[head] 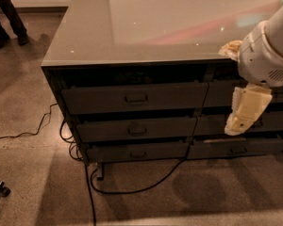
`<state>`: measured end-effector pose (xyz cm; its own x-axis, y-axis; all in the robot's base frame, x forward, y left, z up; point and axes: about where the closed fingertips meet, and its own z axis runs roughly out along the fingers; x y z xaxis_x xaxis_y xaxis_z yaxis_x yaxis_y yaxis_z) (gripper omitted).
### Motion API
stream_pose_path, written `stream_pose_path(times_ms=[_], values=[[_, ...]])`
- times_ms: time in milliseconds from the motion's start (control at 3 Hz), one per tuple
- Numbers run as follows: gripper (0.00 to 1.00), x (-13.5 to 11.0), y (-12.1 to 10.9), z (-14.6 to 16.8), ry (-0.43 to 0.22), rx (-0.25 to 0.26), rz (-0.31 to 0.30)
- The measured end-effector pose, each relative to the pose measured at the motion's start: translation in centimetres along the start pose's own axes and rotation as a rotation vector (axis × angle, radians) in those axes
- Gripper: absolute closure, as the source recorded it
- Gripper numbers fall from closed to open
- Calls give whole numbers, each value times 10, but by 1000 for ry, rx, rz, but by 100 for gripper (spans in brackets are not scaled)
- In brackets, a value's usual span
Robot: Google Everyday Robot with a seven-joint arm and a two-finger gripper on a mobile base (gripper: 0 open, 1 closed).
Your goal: Open top drawer
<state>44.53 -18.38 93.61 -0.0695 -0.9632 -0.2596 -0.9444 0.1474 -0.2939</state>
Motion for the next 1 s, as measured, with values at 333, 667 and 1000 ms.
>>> stream_pose_path(times_ms=[333, 667, 1000], values=[[0, -21, -19, 24, -15, -19, -82], [0, -42, -46, 51, -9, -38, -194], [0, -44, -75, 80, 60, -58, -238]])
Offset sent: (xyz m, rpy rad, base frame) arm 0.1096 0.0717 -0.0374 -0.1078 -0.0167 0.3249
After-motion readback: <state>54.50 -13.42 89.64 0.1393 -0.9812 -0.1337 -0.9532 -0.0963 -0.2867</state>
